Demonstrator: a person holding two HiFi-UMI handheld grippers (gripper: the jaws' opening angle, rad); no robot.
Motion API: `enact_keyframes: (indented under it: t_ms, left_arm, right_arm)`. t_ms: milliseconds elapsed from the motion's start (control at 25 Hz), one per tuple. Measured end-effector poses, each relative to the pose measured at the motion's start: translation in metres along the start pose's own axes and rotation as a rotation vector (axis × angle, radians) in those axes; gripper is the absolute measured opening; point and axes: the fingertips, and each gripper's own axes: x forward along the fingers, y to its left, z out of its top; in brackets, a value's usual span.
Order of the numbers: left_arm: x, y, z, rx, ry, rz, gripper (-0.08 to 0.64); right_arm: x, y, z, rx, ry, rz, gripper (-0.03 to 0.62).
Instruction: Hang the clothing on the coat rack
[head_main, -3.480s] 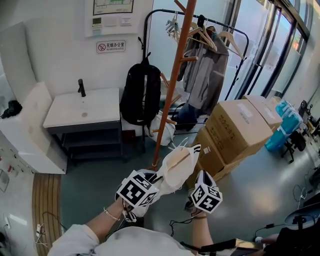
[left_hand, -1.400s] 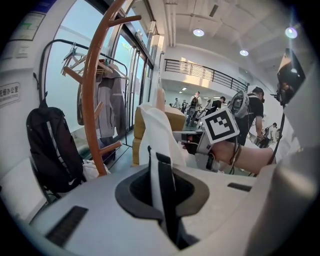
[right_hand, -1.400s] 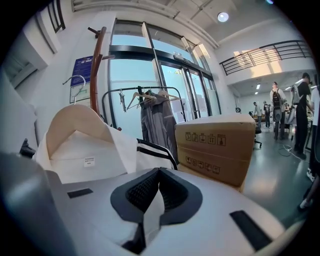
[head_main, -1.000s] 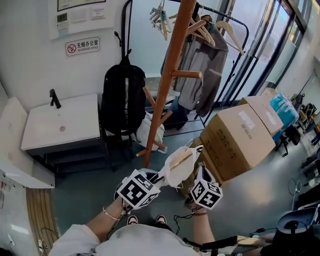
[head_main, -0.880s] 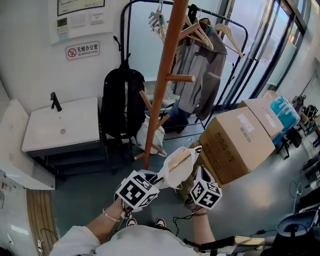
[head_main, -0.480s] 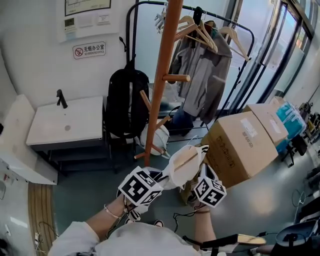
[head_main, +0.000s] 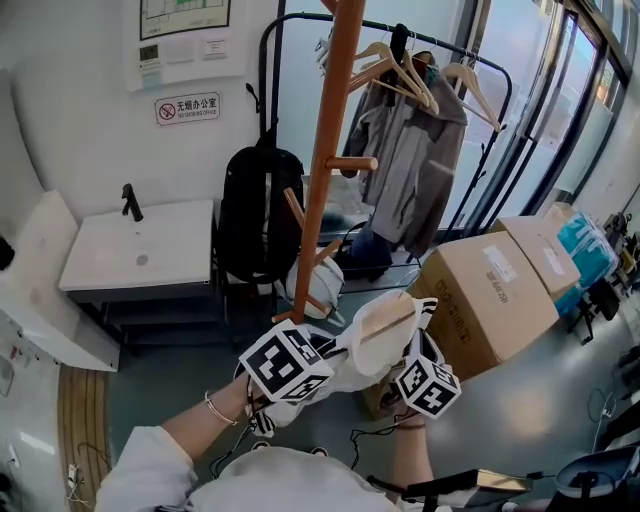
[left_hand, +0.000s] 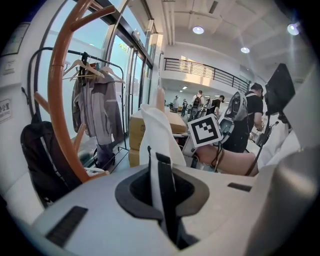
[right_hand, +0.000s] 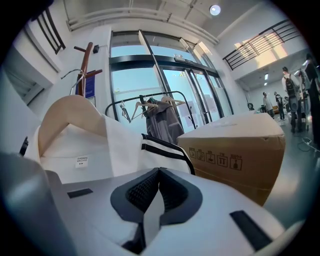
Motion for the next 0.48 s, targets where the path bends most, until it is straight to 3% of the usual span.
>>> enact_keyframes:
  t_ms: [480]
  left_arm:
    - [-0.03, 0.017, 0.035, 0.025, -0.02, -0.032, 0.02]
  right_arm:
    - [-0.001, 0.004, 0.007, -0.001, -0.019, 0.008, 0.023]
